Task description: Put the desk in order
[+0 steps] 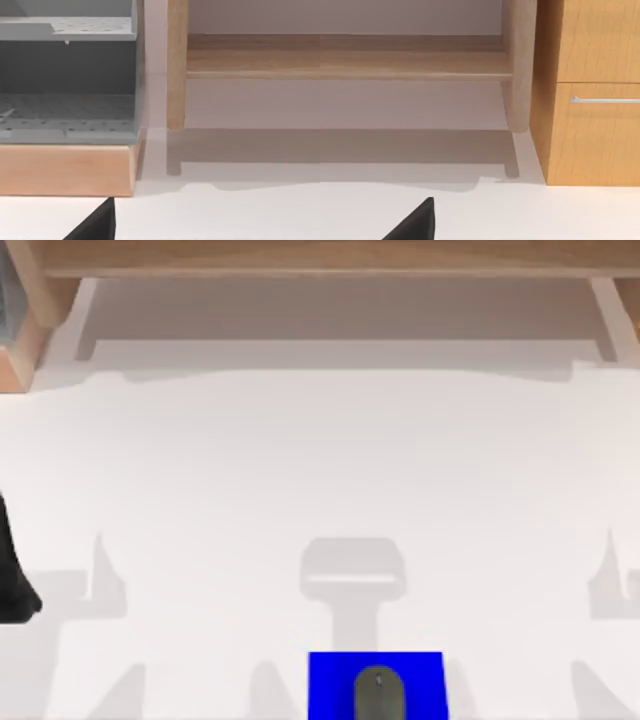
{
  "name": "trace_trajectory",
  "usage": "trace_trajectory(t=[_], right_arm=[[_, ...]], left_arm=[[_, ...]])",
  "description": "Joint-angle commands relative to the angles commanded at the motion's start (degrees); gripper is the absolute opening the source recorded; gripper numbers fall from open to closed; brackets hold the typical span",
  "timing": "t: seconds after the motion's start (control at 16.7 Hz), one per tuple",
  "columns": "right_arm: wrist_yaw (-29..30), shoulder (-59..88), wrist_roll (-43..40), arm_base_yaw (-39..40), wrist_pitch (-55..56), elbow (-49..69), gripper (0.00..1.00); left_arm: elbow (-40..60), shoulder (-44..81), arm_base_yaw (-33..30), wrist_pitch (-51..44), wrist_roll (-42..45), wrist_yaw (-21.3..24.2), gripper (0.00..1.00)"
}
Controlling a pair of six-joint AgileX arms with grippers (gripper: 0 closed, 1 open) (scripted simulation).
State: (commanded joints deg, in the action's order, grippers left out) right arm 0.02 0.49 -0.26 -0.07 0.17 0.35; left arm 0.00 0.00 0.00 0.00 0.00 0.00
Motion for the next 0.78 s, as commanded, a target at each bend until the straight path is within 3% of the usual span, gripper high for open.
trace_trajectory(t=[0.48,0.78], right_arm=[[0.0,-0.5,0.3,0.1,-0.2,-0.3,1.00],[0.0,-0.5,0.3,0.1,-0.2,-0.3,1.00]], left_arm=[[1.6,1.7,-0.6,-0.3,0.2,-0.2,1.00],[15.7,16.1,-3.8,-1.0,0.1,-3.0,1.00]])
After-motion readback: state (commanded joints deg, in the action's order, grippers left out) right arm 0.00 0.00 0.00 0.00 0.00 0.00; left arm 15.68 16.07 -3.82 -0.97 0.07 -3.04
